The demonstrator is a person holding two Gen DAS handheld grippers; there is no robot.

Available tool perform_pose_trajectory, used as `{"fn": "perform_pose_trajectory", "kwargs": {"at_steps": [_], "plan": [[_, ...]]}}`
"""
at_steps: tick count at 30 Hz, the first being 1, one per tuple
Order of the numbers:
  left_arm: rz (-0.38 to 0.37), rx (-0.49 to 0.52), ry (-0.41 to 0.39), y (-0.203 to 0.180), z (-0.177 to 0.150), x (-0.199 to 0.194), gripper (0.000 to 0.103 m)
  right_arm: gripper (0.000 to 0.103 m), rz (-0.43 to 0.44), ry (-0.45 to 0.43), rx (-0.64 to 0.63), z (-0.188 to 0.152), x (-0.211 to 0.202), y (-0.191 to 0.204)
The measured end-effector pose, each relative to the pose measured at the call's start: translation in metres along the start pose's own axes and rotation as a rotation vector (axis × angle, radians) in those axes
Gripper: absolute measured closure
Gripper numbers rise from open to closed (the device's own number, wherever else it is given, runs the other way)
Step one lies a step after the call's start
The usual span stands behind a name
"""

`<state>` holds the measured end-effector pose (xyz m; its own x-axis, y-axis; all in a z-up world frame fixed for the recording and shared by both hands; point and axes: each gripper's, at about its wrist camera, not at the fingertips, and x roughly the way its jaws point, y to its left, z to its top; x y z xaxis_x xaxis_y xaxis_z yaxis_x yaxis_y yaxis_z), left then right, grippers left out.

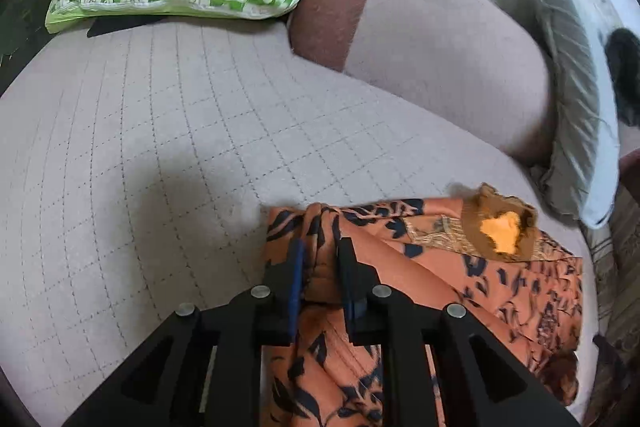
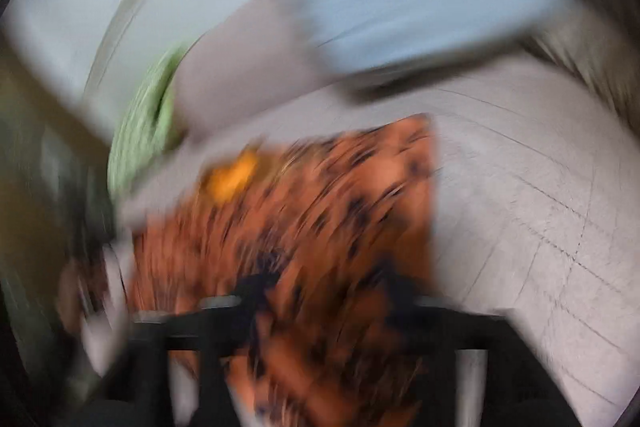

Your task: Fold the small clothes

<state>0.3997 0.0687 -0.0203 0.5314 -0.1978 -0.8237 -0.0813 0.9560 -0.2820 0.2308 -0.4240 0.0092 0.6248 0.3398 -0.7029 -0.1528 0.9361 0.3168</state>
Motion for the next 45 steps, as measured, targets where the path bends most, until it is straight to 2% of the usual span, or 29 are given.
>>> {"fn": "perform_pose_trajectory", "kwargs": {"at_steps": [1,4,6,8,9,10,11,12,13,14,15,17,18,19,20,21,22,23,25,26,27,28,29,32,34,37,39,43,45], "plan": [[-0.007,-0.008,0.0,0.001,0.001,-0.003,0.085,0.026,-0.018,-0.006,-0.155,-0.008,-0.006,0.033],[-0.012,-0.025,-0.003,0.002,0.005,-0.016,0.084,0.026,-0.058,-0.014,-0.473,-0.025,0.0,0.098],[-0.014,-0.036,0.001,0.0,0.006,-0.022,0.083,0.026,-0.11,0.013,-0.543,-0.027,0.022,0.112],[-0.006,-0.049,0.005,0.0,0.007,-0.024,0.083,0.027,-0.079,0.082,-0.521,-0.025,0.05,0.115],[-0.002,-0.049,0.01,0.002,0.004,-0.026,0.083,0.047,-0.071,0.106,-0.528,-0.025,0.062,0.115],[0.007,-0.045,0.017,0.001,0.003,-0.026,0.083,0.094,-0.07,0.167,-0.539,-0.027,0.078,0.115],[0.017,-0.039,0.023,0.0,0.003,-0.024,0.083,0.096,-0.075,0.205,-0.53,-0.029,0.086,0.111],[0.016,-0.03,0.02,-0.001,0.003,-0.027,0.083,0.098,-0.072,0.205,-0.513,-0.025,0.081,0.105],[0.012,-0.013,0.001,-0.003,0.005,-0.034,0.084,0.098,-0.068,0.156,-0.473,-0.013,0.07,0.101],[0.007,0.009,-0.04,-0.006,0.007,-0.043,0.094,0.099,-0.059,0.101,-0.426,0.0,0.058,0.094],[0.006,0.028,-0.078,-0.009,0.011,-0.05,0.097,0.099,-0.049,0.043,-0.363,0.017,0.04,0.084],[-0.005,0.041,-0.168,-0.016,0.028,-0.065,0.097,0.099,-0.087,-0.062,-0.228,0.057,0.022,0.048],[-0.013,0.029,-0.19,-0.018,0.035,-0.067,0.097,0.099,-0.102,-0.079,-0.179,0.07,0.028,0.037],[-0.014,0.015,-0.21,-0.019,0.043,-0.066,0.097,0.099,-0.13,-0.093,-0.086,0.086,0.034,0.008],[0.004,-0.014,-0.217,-0.019,0.051,-0.058,0.097,0.098,-0.145,-0.082,0.001,0.095,0.045,-0.017],[0.04,-0.036,-0.178,-0.018,0.058,-0.04,0.097,0.094,-0.145,-0.04,0.105,0.099,0.059,-0.047],[0.065,-0.043,-0.101,-0.016,0.059,-0.019,0.097,0.093,-0.143,0.042,0.196,0.096,0.081,-0.074],[0.077,-0.048,-0.065,-0.015,0.057,-0.01,0.097,0.092,-0.174,0.083,0.232,0.088,0.091,-0.087],[0.074,-0.038,-0.035,-0.011,0.041,-0.001,0.093,0.084,-0.201,0.068,0.226,0.067,0.089,-0.095],[0.07,-0.016,-0.036,-0.009,0.03,-0.003,0.083,0.076,-0.199,0.051,0.235,0.06,0.084,-0.097],[0.07,-0.009,-0.03,-0.007,0.023,-0.006,0.076,0.049,-0.212,0.034,0.255,0.051,0.073,-0.099],[0.062,-0.01,-0.024,-0.006,0.018,-0.01,0.062,0.033,-0.213,0.007,0.261,0.046,0.065,-0.099],[0.039,-0.009,-0.019,-0.005,0.012,-0.014,0.048,0.033,-0.202,-0.015,0.259,0.04,0.056,-0.098],[0.003,0.009,0.013,-0.005,-0.004,-0.027,0.029,0.033,-0.102,-0.005,0.287,0.032,0.045,-0.096],[-0.025,0.03,0.016,-0.01,-0.019,-0.035,0.024,0.033,-0.041,0.022,0.292,0.028,0.044,-0.091],[0.001,0.104,0.02,-0.021,-0.036,-0.034,0.024,0.033,-0.075,0.043,0.285,0.017,0.048,-0.083],[0.01,0.14,0.035,-0.027,-0.042,-0.03,0.025,0.033,-0.067,0.056,0.311,0.006,0.054,-0.083],[0.032,0.149,0.057,-0.029,-0.044,-0.031,0.025,0.033,-0.084,0.057,0.308,-0.008,0.056,-0.073],[0.013,0.127,0.06,-0.022,-0.051,-0.04,0.025,0.033,-0.091,0.048,0.29,-0.013,0.051,-0.064]]}}
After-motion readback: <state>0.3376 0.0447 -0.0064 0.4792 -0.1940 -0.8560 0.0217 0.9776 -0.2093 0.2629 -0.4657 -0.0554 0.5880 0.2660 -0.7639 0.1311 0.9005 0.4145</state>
